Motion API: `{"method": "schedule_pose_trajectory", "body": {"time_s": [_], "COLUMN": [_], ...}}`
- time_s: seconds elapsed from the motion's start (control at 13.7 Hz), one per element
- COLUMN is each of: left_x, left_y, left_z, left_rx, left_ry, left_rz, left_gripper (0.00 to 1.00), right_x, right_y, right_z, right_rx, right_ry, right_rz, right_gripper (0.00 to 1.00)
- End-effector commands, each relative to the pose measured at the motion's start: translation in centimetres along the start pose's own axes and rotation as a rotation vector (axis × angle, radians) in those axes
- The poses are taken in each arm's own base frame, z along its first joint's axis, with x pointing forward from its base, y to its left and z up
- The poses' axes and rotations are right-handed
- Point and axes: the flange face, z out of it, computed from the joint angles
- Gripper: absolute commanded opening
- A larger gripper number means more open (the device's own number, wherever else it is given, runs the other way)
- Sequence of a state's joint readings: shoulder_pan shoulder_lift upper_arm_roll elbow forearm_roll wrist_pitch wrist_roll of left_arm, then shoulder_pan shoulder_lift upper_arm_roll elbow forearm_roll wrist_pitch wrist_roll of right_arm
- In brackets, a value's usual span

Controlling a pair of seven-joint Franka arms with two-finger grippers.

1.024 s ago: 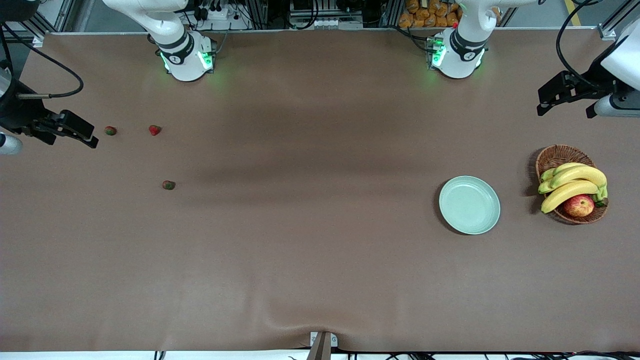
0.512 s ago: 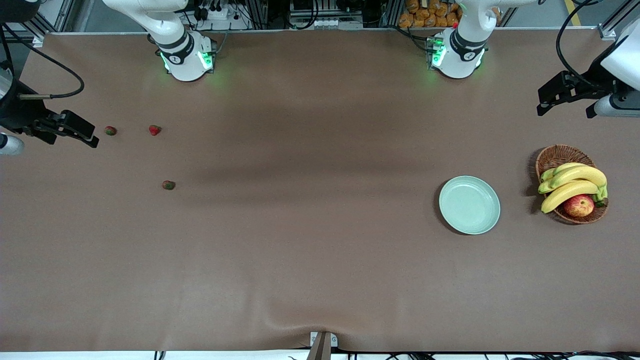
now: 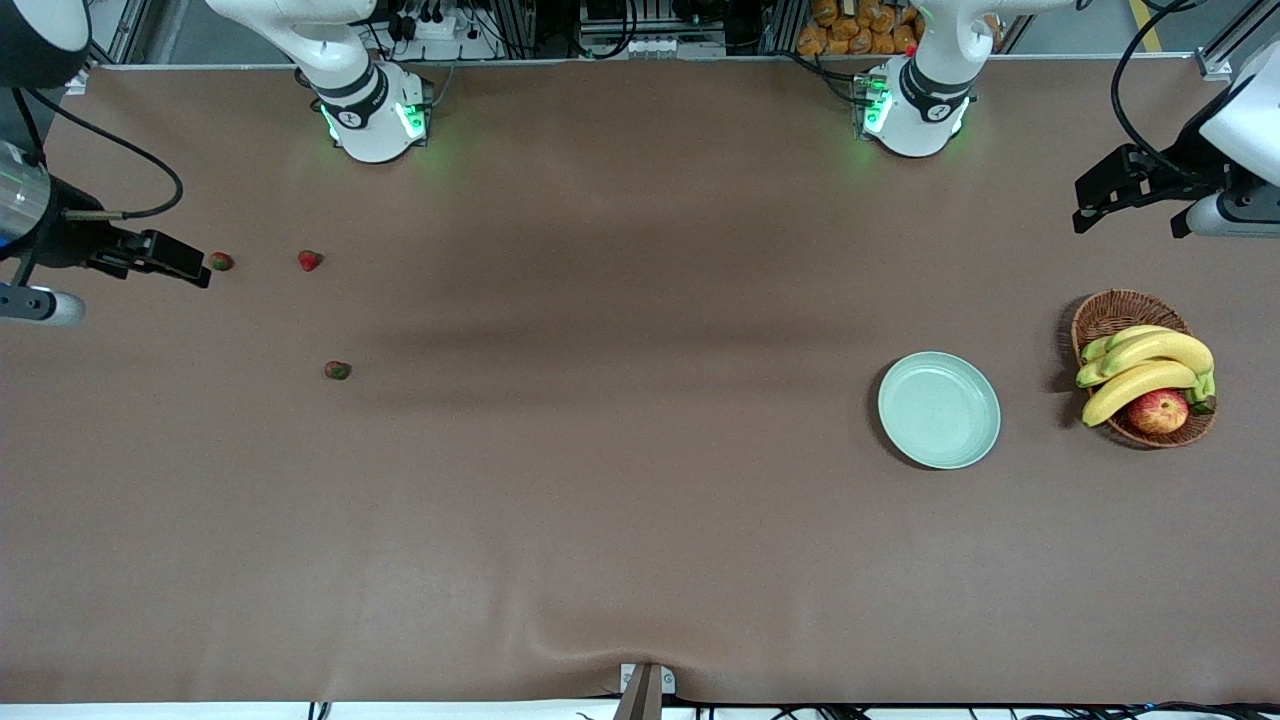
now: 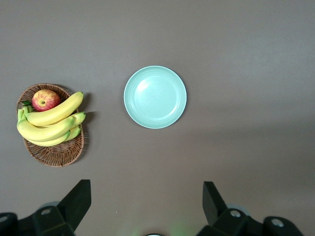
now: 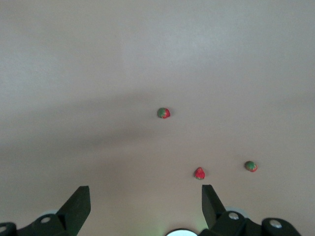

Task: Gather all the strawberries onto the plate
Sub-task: 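Reach the right gripper down and grasp the first strawberry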

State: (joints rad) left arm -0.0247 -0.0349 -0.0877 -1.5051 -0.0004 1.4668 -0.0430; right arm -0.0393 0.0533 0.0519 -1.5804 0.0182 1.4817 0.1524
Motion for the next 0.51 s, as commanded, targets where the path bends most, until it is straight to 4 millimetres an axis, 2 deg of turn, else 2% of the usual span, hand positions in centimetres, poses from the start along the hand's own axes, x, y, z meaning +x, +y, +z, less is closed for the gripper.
{"method": "schedule_pose_trajectory", "body": {"time_s": [0.0,0.22,0.29,0.44], "left_x": [-0.2,-0.2,-0.2,-0.2], "left_y": [-0.1,-0.1,-0.2,-0.9], "left_z": [-0.3,-0.3,-0.3,-0.2], "left_rx": [-0.013,-0.013,-0.015,-0.018], "left_ry": [-0.008,-0.008,-0.008,-0.009], "left_rz": [-0.007,-0.002,-0.008,-0.021], "left_gripper": [1.0,1.0,1.0,1.0], "right_x": [0.4,0.6,0.5,1.1], "right_y": [0.1,0.2,0.2,0.5], "right_z": [4.0,9.4,11.8,15.7], "right_rx": [-0.006,-0.004,-0.004,0.001], "right_ry": [-0.034,-0.056,-0.056,-0.005], "right_rz": [-0.003,-0.034,-0.048,-0.043], "right_gripper": [1.0,1.0,1.0,1.0]}}
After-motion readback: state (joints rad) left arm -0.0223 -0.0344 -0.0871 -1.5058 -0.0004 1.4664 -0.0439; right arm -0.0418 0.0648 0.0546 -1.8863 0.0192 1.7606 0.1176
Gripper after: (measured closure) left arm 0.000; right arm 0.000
